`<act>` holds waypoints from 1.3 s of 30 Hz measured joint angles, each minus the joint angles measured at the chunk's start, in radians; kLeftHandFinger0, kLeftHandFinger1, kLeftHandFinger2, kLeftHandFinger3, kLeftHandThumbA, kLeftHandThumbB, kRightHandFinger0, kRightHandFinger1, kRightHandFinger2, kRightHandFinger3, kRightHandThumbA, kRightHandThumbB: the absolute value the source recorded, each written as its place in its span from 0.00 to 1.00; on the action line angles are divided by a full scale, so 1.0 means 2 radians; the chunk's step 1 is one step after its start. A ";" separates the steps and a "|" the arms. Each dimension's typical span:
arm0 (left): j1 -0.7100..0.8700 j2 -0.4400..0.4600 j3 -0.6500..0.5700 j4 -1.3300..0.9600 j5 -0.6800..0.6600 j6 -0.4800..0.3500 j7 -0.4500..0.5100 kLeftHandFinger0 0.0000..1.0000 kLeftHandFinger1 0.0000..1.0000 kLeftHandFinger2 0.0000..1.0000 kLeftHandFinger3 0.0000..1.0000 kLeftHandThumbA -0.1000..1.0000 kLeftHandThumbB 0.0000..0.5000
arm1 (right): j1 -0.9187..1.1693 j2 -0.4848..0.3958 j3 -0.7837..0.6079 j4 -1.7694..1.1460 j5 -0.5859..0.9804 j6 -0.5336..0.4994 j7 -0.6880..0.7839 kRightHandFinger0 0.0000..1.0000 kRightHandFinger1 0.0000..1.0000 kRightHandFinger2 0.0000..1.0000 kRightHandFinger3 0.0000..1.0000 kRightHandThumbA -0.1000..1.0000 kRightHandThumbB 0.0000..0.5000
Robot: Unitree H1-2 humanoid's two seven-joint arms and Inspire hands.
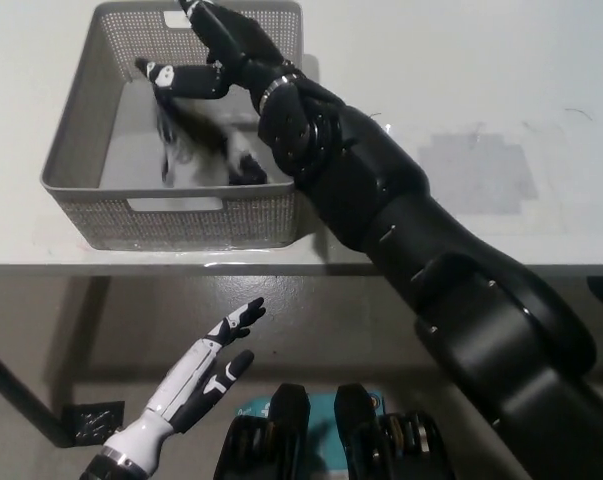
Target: Use the right hand to pick up a black power cord and place it into a container on the left hand side
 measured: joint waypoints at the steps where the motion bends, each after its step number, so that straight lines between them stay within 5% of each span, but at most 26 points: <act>1: 0.000 0.001 0.000 0.000 0.001 0.000 0.000 1.00 1.00 1.00 1.00 0.98 0.59 | 0.000 -0.002 0.001 0.000 0.000 0.002 0.005 1.00 1.00 1.00 1.00 1.00 1.00; 9: -0.001 0.002 -0.005 0.000 0.005 0.000 -0.004 1.00 1.00 1.00 1.00 0.97 0.58 | 0.003 -0.017 -0.004 -0.018 0.005 0.014 0.039 1.00 1.00 1.00 1.00 1.00 1.00; 23: -0.006 0.004 -0.009 0.001 0.012 0.000 -0.005 1.00 1.00 1.00 1.00 0.94 0.58 | 0.062 -0.067 -0.054 -0.245 0.027 0.045 0.073 1.00 1.00 1.00 1.00 1.00 0.80; 29: 0.005 0.004 -0.009 0.001 0.013 0.000 -0.005 1.00 1.00 1.00 1.00 0.95 0.55 | 0.142 -0.078 -0.067 -0.368 0.037 0.057 0.079 1.00 1.00 1.00 1.00 1.00 0.84; 30: 0.008 0.004 -0.009 0.001 0.013 0.000 -0.005 1.00 1.00 1.00 1.00 0.95 0.55 | 0.161 -0.079 -0.069 -0.387 0.038 0.059 0.080 1.00 1.00 1.00 1.00 1.00 0.93; 35: 0.025 0.004 -0.009 0.001 0.013 0.000 -0.005 1.00 1.00 1.00 1.00 0.96 0.59 | 0.256 -0.087 -0.071 -0.477 0.045 0.068 0.086 1.00 1.00 1.00 1.00 1.00 0.78; 39: 0.034 0.004 -0.009 0.001 0.013 0.000 -0.005 1.00 1.00 1.00 1.00 0.97 0.62 | 0.338 -0.100 -0.071 -0.548 0.047 0.073 0.090 1.00 1.00 1.00 1.00 1.00 0.78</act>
